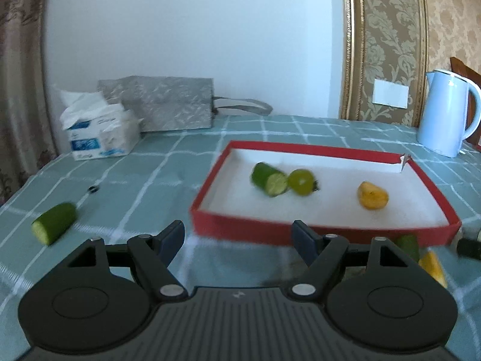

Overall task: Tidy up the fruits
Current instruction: 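Lower the cut log piece into the tray and open the right gripper, then move the left gripper to the dark bark-covered log chunk on the table, then close the left gripper on the bark-covered log chunk, then lift the log chunk with the left gripper while the right gripper grasps the yellow jackfruit chunk, then carry the log chunk over the tray and open the left gripper, then lower the yellow jackfruit chunk into the tray and open the right gripper, then grasp the round green tomato on the table with the left gripper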

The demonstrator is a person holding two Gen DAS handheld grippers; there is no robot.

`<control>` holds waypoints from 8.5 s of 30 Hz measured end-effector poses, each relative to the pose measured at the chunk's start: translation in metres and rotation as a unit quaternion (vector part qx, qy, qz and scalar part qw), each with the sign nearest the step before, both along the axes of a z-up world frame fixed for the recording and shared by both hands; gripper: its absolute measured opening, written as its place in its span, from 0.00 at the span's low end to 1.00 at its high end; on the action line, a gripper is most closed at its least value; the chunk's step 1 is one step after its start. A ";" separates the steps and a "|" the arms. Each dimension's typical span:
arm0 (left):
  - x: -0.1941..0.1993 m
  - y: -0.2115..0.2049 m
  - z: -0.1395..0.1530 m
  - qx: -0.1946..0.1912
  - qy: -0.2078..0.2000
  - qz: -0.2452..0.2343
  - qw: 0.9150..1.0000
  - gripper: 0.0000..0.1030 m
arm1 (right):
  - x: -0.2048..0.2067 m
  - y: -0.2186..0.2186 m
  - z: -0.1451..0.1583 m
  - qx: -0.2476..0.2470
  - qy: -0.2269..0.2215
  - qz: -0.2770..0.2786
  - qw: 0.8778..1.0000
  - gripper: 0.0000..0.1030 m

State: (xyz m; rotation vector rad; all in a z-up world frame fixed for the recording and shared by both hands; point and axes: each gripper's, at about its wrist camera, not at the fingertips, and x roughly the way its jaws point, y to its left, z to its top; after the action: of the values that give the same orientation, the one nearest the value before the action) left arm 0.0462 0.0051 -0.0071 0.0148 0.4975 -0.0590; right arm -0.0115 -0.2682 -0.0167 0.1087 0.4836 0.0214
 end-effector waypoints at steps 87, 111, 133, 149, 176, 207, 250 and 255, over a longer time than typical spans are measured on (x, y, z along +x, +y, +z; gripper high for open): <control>-0.012 -0.005 -0.024 0.032 0.052 -0.072 0.996 0.42 | 0.002 -0.009 0.015 -0.030 -0.049 -0.050 0.997 1.00; 0.001 0.013 -0.022 -0.008 0.055 -0.011 0.998 0.32 | -0.016 0.046 0.003 -0.152 -0.051 0.065 0.985 0.89; 0.001 0.013 -0.022 -0.007 0.055 -0.011 0.998 0.33 | 0.016 0.053 -0.008 -0.087 0.044 0.101 0.990 0.48; 0.001 0.012 -0.022 -0.003 0.054 -0.008 0.999 0.32 | 0.005 0.023 0.002 -0.049 0.004 0.050 0.998 0.48; 0.057 -0.041 0.019 0.011 0.034 -0.056 0.998 0.32 | 0.004 0.018 0.004 -0.033 -0.002 0.050 0.998 0.48; 0.024 -0.011 0.002 0.027 0.009 0.026 0.999 0.73 | 0.002 0.024 0.004 -0.048 -0.008 0.062 0.997 0.48; -0.005 0.028 -0.016 -0.036 0.045 0.016 0.998 0.74 | 0.003 0.012 0.010 -0.053 -0.025 0.008 0.998 0.87; -0.018 0.019 -0.013 -0.052 0.034 -0.020 0.998 0.74 | 0.004 0.007 0.009 -0.041 -0.019 0.000 0.999 0.95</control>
State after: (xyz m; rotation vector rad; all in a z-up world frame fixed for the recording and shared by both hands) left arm 0.0280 0.0236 -0.0197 -0.0791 0.5625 -0.1256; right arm -0.0075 -0.2607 -0.0079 0.0271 0.4452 0.0031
